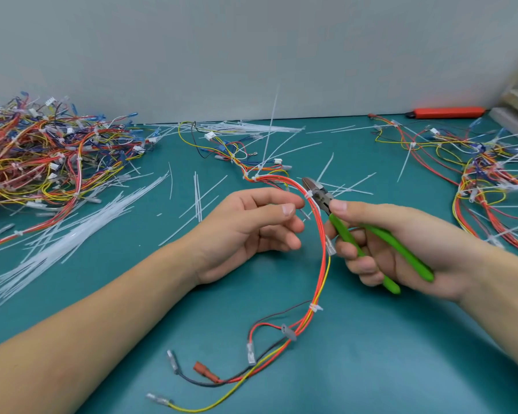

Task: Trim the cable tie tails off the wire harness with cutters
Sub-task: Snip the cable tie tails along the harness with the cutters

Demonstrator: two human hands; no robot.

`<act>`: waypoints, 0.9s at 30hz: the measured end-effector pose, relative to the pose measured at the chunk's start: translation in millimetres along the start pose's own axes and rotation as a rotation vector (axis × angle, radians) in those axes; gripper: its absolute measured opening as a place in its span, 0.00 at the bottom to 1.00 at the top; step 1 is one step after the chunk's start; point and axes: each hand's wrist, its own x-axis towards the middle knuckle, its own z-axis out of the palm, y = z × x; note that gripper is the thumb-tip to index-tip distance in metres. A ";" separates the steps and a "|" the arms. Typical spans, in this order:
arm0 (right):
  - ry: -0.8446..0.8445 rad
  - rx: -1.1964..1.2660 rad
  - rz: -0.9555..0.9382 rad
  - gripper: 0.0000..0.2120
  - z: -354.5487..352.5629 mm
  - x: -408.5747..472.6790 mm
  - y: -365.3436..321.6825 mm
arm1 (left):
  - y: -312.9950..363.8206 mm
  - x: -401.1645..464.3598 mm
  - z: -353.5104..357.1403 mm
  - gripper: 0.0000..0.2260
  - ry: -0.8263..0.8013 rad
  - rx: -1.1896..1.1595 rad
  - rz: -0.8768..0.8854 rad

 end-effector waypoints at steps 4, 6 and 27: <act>0.052 -0.044 -0.036 0.21 2.9 -0.3 1.1 | -0.9 -0.5 1.6 0.06 0.008 0.031 0.007; 0.100 -0.091 -0.071 0.20 6.1 -1.0 1.2 | -1.2 -0.3 2.5 0.07 0.016 0.044 0.011; 0.395 -0.695 -0.542 0.22 12.6 5.6 16.6 | -0.6 -0.8 0.9 0.07 -0.040 0.003 0.039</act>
